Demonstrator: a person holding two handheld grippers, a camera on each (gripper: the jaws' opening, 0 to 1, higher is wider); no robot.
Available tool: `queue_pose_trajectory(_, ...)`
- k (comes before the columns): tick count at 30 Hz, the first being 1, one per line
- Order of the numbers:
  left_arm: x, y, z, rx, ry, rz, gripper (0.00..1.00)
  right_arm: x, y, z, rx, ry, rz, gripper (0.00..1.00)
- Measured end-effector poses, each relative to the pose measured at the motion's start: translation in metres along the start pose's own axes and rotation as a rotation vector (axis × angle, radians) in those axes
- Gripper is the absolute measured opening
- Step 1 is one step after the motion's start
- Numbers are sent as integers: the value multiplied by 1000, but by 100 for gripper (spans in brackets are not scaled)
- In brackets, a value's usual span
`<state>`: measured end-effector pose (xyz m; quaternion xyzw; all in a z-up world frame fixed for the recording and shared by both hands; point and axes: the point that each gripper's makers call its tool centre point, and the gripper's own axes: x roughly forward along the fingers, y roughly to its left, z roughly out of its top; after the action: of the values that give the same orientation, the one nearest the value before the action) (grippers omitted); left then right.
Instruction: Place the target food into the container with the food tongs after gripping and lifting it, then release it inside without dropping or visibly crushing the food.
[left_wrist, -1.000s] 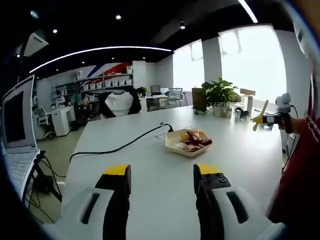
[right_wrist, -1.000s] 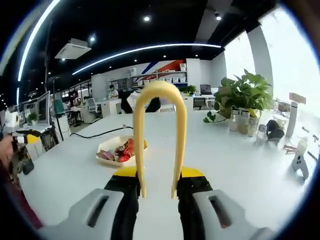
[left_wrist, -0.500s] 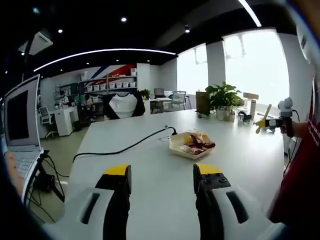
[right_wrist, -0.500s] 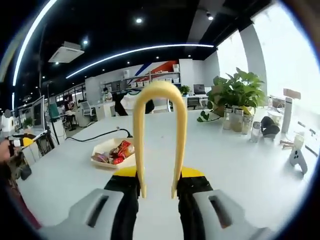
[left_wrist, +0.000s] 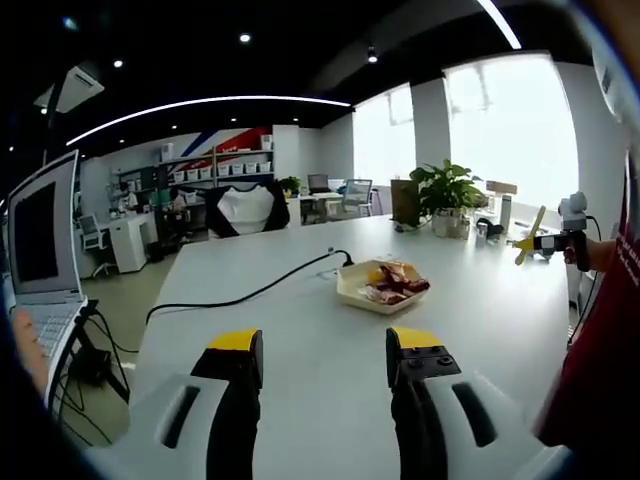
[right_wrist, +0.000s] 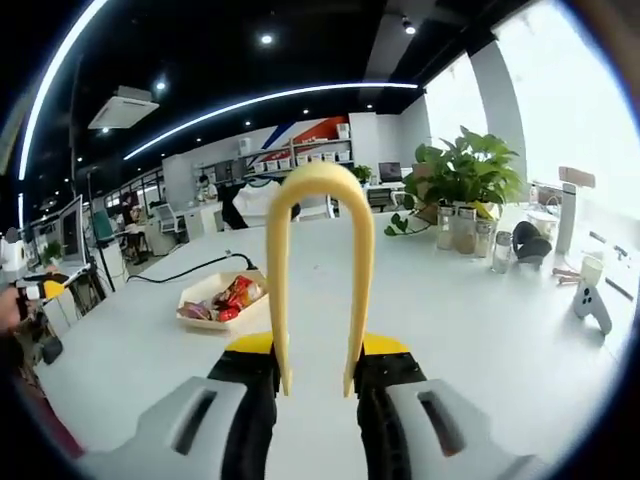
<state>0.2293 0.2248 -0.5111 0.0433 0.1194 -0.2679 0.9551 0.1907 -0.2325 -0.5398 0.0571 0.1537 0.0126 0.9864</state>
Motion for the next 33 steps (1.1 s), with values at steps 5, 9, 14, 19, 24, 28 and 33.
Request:
queue_pose_trajectory(5, -1, -1, -1, 7, 3, -2, 53, -5, -1, -2, 5, 1, -5, 26)
queue_pose_trajectory(9, -2, -2, -2, 8, 3, -3, 53, -7, -3, -3, 6, 9, -10, 26)
queue_pose_trajectory(14, -4, -5, -5, 6, 10, -9, 53, -8, -4, -6, 0, 19, -9, 26)
queue_pose_trajectory(19, -6, -5, -8, 10, 20, -5, 52, -7, -1, -7, -8, 27, 1, 26)
queue_pose_trajectory(24, -8, -6, -9, 21, 27, -4, 52, -6, -1, -5, -15, 25, 5, 26)
queue_pose_trajectory(28, -8, -5, -9, 23, 31, -2, 52, -6, -1, -2, -20, 23, 10, 27)
queue_pose_trajectory(33, -7, -8, -7, 19, 24, -7, 52, -8, -5, -3, -11, 28, 12, 27)
